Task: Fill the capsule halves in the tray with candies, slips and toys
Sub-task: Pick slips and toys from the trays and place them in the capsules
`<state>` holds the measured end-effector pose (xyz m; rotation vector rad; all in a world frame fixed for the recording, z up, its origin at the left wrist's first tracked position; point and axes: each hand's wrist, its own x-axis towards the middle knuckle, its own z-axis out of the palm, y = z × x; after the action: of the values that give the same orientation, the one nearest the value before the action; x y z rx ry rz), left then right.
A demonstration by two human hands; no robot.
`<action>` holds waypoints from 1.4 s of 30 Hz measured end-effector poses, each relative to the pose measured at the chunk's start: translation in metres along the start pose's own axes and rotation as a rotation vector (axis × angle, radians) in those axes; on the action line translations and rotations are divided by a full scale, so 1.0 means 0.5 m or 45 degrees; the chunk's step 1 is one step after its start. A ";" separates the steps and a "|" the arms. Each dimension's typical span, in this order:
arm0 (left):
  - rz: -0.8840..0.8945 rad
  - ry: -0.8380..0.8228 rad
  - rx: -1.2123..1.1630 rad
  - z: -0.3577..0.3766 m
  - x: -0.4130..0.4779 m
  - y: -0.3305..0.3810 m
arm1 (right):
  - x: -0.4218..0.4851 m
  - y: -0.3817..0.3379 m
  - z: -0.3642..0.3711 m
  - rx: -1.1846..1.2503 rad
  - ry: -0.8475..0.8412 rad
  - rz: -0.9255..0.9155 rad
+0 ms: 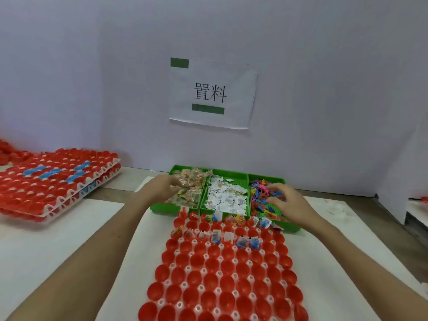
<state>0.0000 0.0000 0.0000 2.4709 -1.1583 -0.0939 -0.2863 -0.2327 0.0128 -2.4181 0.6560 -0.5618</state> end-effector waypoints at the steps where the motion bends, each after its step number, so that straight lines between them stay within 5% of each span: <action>1: 0.000 -0.023 0.009 0.008 0.014 -0.001 | 0.014 -0.003 0.014 0.034 0.016 -0.016; 10: -0.040 -0.219 0.187 0.041 0.069 0.009 | 0.054 0.008 0.066 0.246 0.048 0.012; 23: 0.040 0.333 -0.284 0.044 0.012 0.002 | 0.078 0.015 0.061 -0.013 0.025 -0.008; 30: 0.045 0.263 -0.279 0.061 0.015 -0.017 | 0.072 0.093 0.064 -0.309 -0.199 0.209; 42: 0.069 -0.083 -0.208 0.014 0.028 -0.025 | 0.092 0.110 0.078 -0.255 -0.110 0.202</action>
<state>0.0166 -0.0059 -0.0095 2.3073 -1.1938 -0.2451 -0.2474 -0.2820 -0.0394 -2.5286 0.8942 -0.3385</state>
